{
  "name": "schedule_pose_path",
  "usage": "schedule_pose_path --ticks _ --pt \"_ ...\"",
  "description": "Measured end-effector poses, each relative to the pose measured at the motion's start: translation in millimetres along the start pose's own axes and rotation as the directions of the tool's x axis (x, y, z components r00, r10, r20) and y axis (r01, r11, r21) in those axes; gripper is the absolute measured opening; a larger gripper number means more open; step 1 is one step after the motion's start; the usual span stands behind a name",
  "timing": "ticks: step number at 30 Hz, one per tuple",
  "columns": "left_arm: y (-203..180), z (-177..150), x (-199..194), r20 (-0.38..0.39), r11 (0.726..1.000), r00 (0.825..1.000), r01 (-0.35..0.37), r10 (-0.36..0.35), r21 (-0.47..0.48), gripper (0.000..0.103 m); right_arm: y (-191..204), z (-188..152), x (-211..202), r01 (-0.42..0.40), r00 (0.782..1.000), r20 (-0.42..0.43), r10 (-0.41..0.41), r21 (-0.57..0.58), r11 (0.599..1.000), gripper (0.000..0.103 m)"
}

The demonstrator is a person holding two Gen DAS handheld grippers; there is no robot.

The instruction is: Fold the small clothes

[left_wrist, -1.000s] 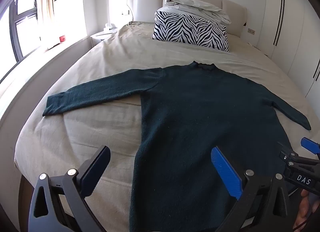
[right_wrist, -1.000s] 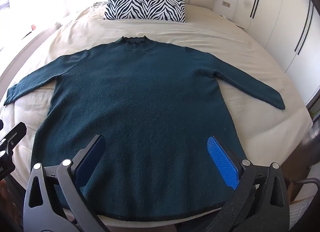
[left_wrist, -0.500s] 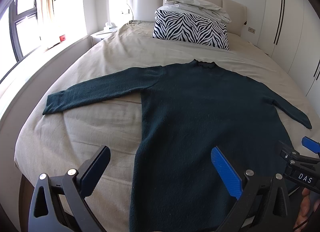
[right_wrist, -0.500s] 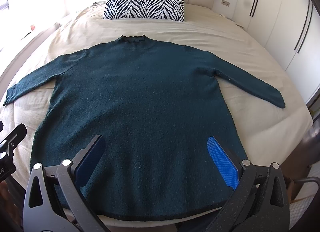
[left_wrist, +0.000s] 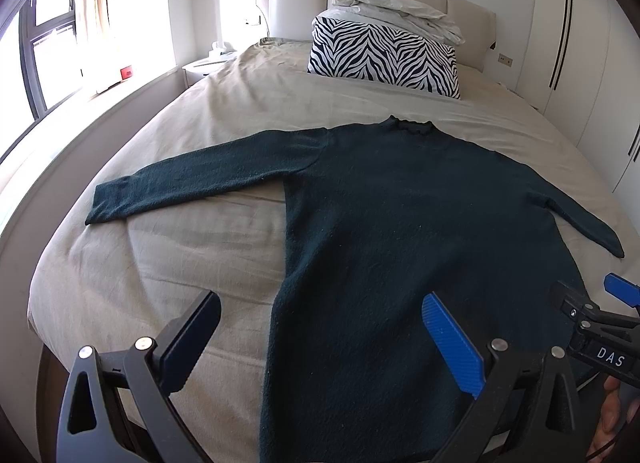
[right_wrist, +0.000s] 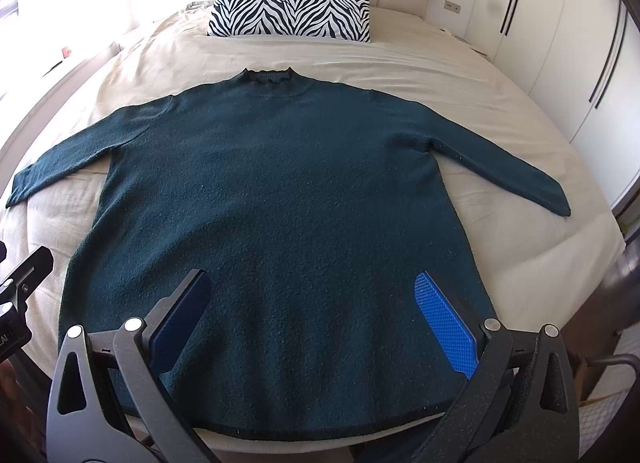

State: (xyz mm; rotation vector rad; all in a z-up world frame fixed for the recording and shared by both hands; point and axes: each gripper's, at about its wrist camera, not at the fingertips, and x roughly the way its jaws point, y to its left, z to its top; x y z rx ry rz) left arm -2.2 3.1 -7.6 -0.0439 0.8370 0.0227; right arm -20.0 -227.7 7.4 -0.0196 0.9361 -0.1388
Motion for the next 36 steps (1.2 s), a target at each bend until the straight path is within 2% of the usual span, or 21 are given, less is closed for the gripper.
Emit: schedule_pose_path --ticks 36 --pt "0.0 -0.2 0.5 0.0 1.0 1.0 -0.001 0.001 0.001 0.103 5.6 -3.8 2.0 0.002 1.0 -0.005 -0.002 -0.009 1.0 0.103"
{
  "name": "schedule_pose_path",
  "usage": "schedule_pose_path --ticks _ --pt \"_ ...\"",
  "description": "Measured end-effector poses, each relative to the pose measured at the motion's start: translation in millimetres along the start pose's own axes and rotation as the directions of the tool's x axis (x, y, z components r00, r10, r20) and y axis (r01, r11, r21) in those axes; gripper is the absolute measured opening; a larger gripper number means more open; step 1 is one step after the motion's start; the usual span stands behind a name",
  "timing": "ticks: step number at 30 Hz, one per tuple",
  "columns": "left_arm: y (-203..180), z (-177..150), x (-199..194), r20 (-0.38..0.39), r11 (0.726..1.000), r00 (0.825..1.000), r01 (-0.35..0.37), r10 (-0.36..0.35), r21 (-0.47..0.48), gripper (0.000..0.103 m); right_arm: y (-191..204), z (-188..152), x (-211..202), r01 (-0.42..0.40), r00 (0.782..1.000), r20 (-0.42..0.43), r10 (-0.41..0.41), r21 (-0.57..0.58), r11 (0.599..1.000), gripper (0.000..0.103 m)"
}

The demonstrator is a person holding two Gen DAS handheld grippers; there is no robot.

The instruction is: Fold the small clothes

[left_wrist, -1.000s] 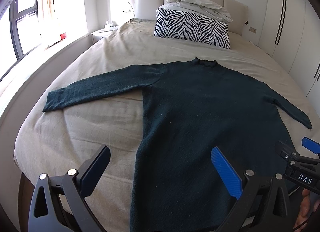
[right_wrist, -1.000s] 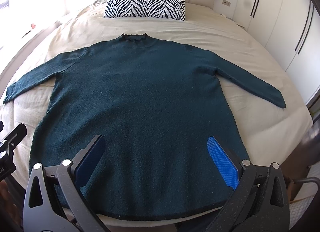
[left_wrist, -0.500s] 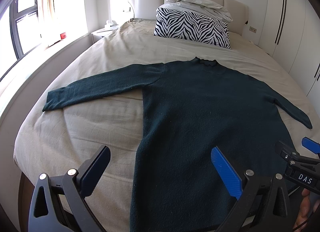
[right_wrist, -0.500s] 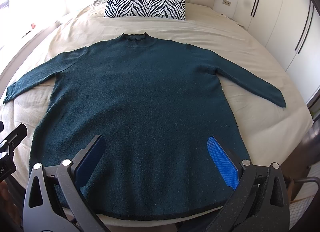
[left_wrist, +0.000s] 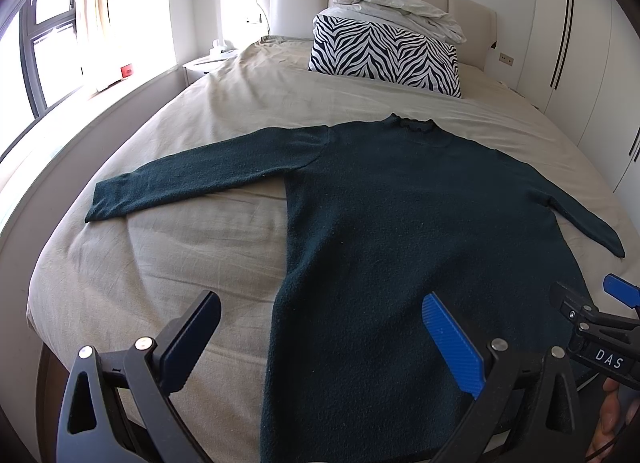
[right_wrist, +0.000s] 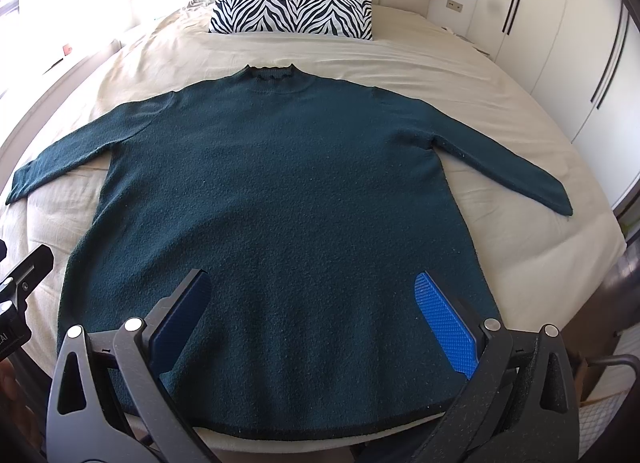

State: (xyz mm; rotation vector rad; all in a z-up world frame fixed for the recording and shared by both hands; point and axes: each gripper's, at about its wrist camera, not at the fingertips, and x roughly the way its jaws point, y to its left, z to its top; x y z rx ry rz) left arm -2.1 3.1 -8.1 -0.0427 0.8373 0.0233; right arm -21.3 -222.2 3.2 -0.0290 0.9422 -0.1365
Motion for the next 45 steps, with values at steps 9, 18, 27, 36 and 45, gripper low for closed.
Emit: schedule_pose_path --ticks 9,18,27,36,45 --pt "-0.1 0.5 -0.2 -0.002 1.0 1.0 0.0 0.0 0.001 0.103 1.5 0.7 0.6 0.0 1.0 -0.002 0.0 -0.003 1.0 0.103" --pt "2.5 -1.7 2.2 -0.006 1.0 1.0 -0.006 0.006 0.002 0.103 2.1 1.6 3.4 -0.001 1.0 -0.009 0.001 -0.003 1.0 0.103" --pt "0.1 -1.7 15.1 -0.011 0.999 0.999 -0.037 0.038 0.026 0.103 -2.6 3.7 13.2 -0.009 1.0 -0.024 0.009 0.008 1.0 0.103" --pt "-18.3 20.0 39.2 0.017 0.988 0.995 -0.102 0.101 0.12 0.103 -65.8 19.6 25.6 -0.136 0.991 0.035 0.131 0.182 0.974 0.103" --pt "-25.5 53.4 78.4 -0.052 0.997 0.996 0.073 -0.072 0.035 0.103 -306.2 14.2 91.1 -0.297 0.955 0.233 0.185 0.72 0.628 0.102"
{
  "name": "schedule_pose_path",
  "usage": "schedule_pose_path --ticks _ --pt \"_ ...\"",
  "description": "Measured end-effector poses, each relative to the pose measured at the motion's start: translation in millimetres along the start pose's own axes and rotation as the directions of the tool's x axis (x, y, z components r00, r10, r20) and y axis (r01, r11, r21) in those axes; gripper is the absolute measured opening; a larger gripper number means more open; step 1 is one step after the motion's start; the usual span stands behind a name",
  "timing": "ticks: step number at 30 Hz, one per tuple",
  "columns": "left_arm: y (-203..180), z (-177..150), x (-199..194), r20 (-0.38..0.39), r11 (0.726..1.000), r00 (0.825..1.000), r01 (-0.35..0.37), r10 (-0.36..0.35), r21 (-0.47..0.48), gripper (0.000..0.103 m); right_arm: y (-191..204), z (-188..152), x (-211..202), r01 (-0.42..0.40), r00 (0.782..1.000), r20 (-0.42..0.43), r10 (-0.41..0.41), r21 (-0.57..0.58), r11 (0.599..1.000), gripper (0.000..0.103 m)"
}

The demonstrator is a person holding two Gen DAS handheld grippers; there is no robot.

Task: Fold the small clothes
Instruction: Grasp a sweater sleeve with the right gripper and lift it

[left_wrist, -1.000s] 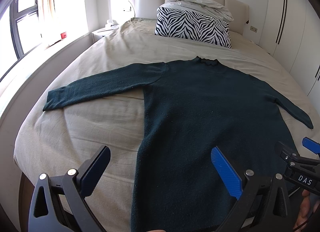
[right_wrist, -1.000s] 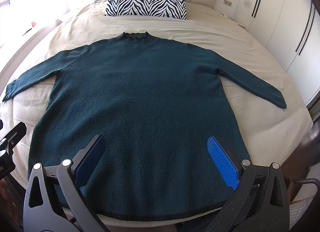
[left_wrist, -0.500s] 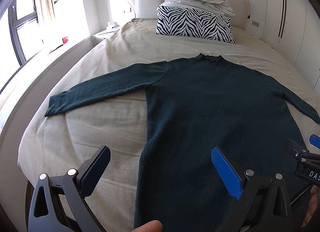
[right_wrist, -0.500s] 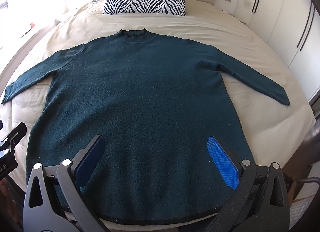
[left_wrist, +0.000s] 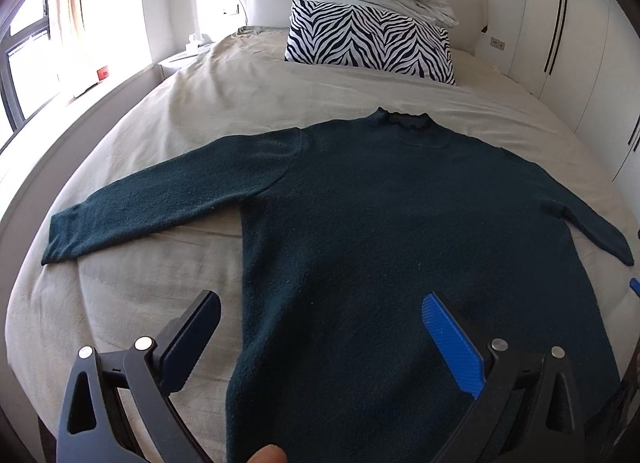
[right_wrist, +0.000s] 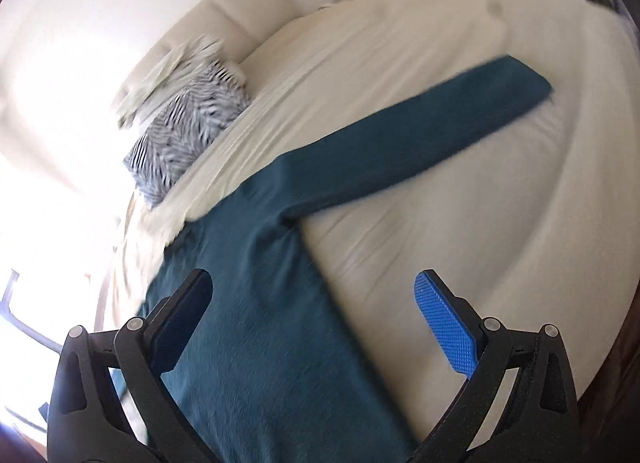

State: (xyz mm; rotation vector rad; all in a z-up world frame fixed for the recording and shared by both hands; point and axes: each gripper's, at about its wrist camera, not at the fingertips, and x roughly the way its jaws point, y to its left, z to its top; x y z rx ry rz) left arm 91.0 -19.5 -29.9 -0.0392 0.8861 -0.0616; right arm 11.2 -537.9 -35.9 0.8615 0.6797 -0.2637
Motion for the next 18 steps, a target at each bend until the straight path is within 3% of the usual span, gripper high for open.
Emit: schedule_pose_path --ticks 3,5,7,9,11,13,16,18 --pt "-3.5 4.9 8.7 0.03 0.996 0.996 0.082 -0.081 -0.032 0.103 -71.4 45.9 15.2 -0.019 0.999 0.029 0.013 0.213 0.977 0.093" --pt "-8.4 8.0 20.1 -0.006 0.993 0.995 0.102 -0.103 -0.051 0.103 -103.5 68.9 27.6 -0.042 0.999 0.039 0.032 0.292 0.956 0.085" --pt "-15.7 11.3 33.8 -0.073 0.993 0.991 0.107 -0.111 -0.045 0.103 -126.8 88.5 42.4 -0.037 0.999 0.03 0.028 0.342 0.939 0.078" --pt "-17.8 14.4 38.5 -0.068 0.993 0.993 0.094 -0.098 -0.066 0.103 -143.4 104.2 57.3 -0.05 0.999 0.031 0.041 0.384 0.922 0.068" --pt "-19.6 19.3 41.1 -0.05 0.994 0.996 0.076 -0.08 -0.077 0.103 -154.2 117.5 68.7 -0.066 0.998 0.049 0.05 0.414 0.908 0.066" --pt "-20.3 25.4 49.7 -0.054 0.991 0.993 0.102 -0.107 -0.09 0.103 -168.2 134.6 79.7 -0.102 0.994 0.084 0.073 0.442 0.891 0.064" --pt "-16.6 32.1 64.6 -0.084 0.971 0.975 0.19 -0.204 -0.147 0.101 -194.4 162.9 95.2 -0.126 0.99 0.119 0.076 0.497 0.859 0.047" --pt "-15.1 35.7 73.8 -0.092 0.959 0.965 0.227 -0.245 -0.171 0.095 -207.7 179.7 105.0 -0.113 0.991 0.126 0.056 0.512 0.851 0.027"
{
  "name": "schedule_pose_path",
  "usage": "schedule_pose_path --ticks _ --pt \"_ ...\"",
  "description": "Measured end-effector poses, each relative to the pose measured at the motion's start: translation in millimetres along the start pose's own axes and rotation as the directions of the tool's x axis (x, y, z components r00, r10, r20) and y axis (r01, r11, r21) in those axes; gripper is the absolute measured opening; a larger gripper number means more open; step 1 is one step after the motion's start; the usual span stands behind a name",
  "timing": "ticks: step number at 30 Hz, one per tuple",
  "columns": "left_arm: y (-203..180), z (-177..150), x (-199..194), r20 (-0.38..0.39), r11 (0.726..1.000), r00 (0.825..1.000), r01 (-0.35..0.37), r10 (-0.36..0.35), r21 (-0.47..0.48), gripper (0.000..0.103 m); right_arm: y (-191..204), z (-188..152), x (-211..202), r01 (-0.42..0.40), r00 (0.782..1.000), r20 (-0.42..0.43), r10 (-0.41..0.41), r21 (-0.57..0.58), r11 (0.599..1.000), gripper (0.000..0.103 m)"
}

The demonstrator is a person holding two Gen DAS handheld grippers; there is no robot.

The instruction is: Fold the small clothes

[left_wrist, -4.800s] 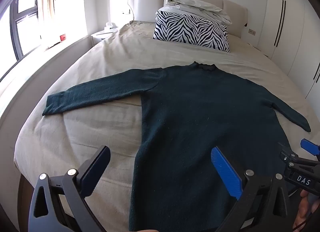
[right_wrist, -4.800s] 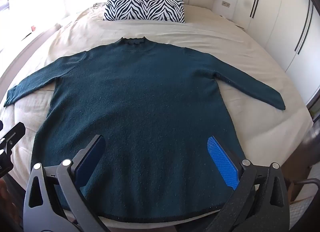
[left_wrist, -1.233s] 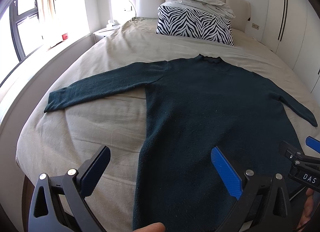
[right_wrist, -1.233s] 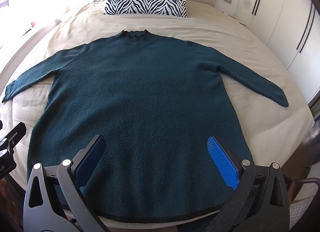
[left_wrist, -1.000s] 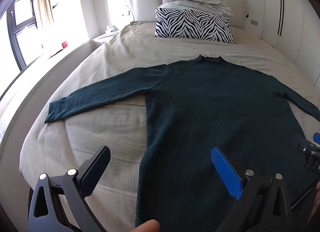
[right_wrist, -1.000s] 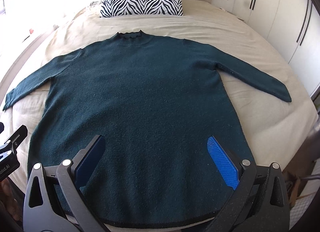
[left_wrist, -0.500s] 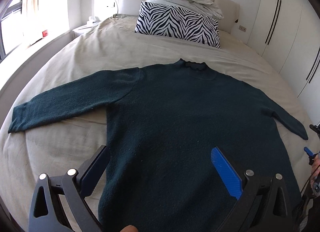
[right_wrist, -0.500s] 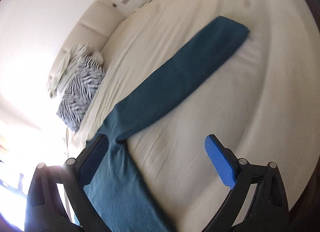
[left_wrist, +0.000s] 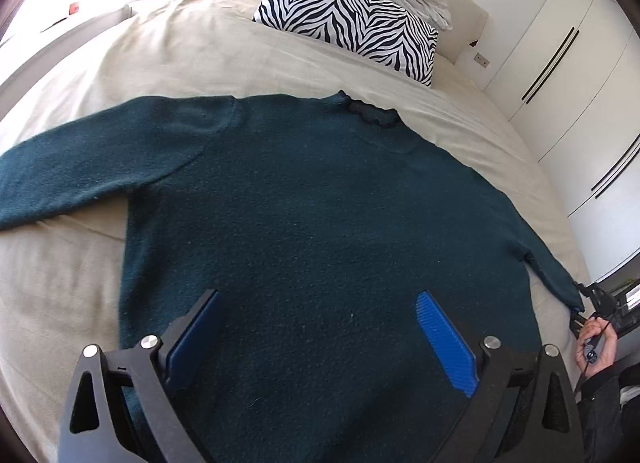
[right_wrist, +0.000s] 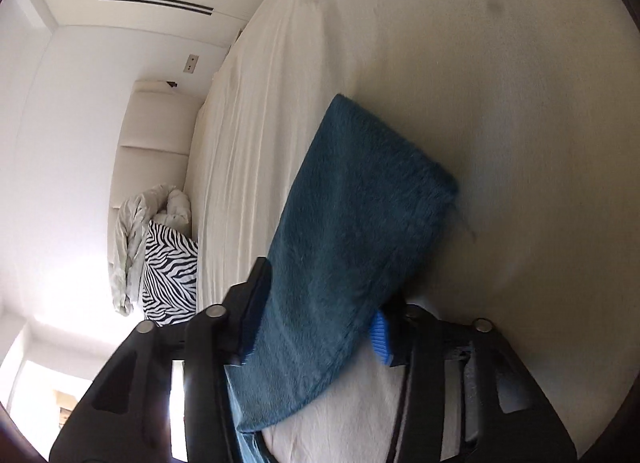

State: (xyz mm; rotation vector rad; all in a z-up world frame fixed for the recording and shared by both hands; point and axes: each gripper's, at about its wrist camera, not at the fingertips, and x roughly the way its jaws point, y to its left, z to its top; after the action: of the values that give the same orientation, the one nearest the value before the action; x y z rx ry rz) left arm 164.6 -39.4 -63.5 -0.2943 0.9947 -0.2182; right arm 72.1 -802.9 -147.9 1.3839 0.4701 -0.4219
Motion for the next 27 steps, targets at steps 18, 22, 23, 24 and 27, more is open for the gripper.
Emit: schedule_pose_path --ticks 18,22,23,24,27 --pt "16.6 23.1 33.1 -0.014 0.934 0.951 0.3 -0.308 -0.192 0.089 261.9 -291.8 92.3 -0.152 0.97 -0.224 -0.099 -0.87 0.47 0.008" --pt "26.6 21.4 36.0 -0.03 0.907 0.931 0.348 -0.365 -0.236 0.089 249.1 -417.0 130.5 -0.189 0.931 -0.268 -0.247 -0.934 0.302 0.009" --pt "27.2 21.0 37.6 -0.037 0.902 0.926 0.356 -0.375 -0.244 0.09 241.8 -443.0 137.5 -0.198 0.919 -0.275 -0.281 -0.941 0.275 0.012" --pt "27.1 20.6 39.5 -0.044 0.899 0.923 0.361 -0.383 -0.248 0.091 227.8 -466.8 142.3 -0.199 0.912 -0.269 -0.311 -0.951 0.239 0.017" --pt "24.5 19.4 48.4 -0.063 0.879 0.906 0.387 -0.418 -0.279 0.093 198.6 -494.5 134.2 -0.207 0.915 -0.262 -0.306 -0.958 0.2 0.031"
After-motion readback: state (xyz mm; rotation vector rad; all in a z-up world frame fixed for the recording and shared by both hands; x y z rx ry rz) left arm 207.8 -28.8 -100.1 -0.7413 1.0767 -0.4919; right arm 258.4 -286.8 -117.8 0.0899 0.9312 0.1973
